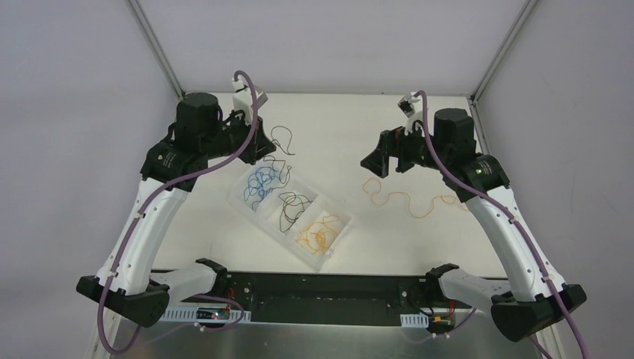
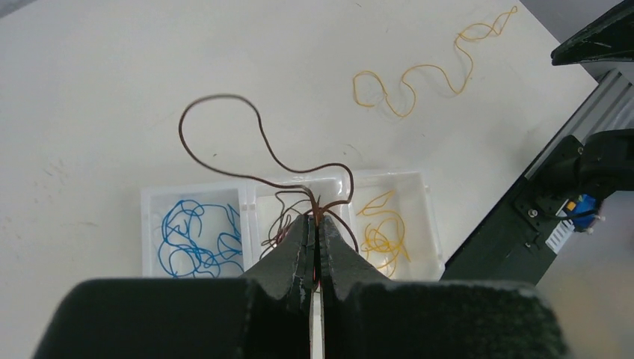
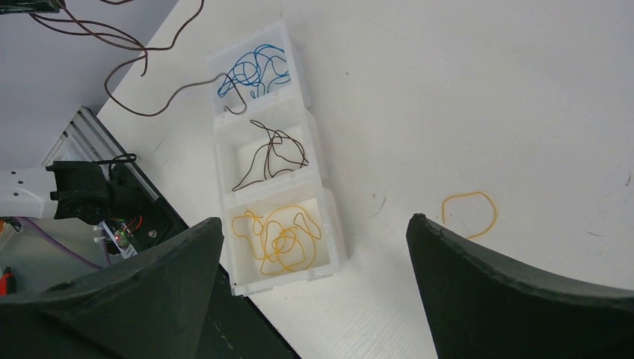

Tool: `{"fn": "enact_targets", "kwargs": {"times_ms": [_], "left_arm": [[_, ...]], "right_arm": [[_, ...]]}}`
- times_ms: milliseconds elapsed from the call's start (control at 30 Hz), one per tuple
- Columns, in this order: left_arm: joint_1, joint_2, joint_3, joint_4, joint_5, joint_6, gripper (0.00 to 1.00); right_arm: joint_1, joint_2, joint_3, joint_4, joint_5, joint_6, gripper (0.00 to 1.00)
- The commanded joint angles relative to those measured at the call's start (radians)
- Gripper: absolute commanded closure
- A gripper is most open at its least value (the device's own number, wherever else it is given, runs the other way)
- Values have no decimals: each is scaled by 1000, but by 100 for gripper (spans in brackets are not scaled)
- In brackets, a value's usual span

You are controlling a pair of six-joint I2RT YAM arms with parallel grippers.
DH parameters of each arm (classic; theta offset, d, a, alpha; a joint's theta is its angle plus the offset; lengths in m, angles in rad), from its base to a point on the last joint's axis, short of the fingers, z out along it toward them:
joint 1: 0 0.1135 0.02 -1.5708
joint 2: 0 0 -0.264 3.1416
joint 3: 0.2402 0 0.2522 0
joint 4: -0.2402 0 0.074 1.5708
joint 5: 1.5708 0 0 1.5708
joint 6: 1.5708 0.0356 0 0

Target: Untangle the cables

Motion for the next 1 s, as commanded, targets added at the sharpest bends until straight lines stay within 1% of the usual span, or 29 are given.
{"fn": "enact_targets", "kwargs": {"times_ms": [0, 67, 133, 200, 300, 467, 600, 767, 900, 967], "left_arm": [[7, 14, -18, -18, 43, -15, 100], [7, 21, -64, -4, 47, -10, 100], [7, 22, -178, 47, 47, 20, 100], [7, 24, -283, 103, 78, 56, 100], [7, 35, -408, 162, 86, 77, 100], [7, 76, -525, 207, 77, 114, 100], [7, 144, -556, 226, 60, 103, 100], [0, 276, -534, 249, 31, 90, 100], [-38, 390, -513, 265, -9, 98, 100], [-66, 425, -508, 264, -30, 107, 100]], "right_arm": [[-10, -29, -12, -11, -9, -4, 3], [-11, -30, -13, -14, -9, -3, 3], [-12, -29, -17, -9, -10, 2, 3], [-14, -30, -21, -6, -14, 8, 3], [-20, -40, -31, -6, -10, 10, 3], [-33, -55, -53, -12, -5, 5, 3], [-38, -56, -60, -10, -7, 7, 3], [-54, -60, -70, -21, 3, 7, 3], [-107, -49, -68, -74, 31, -24, 3], [-150, -35, -58, -112, 18, -45, 3]]}}
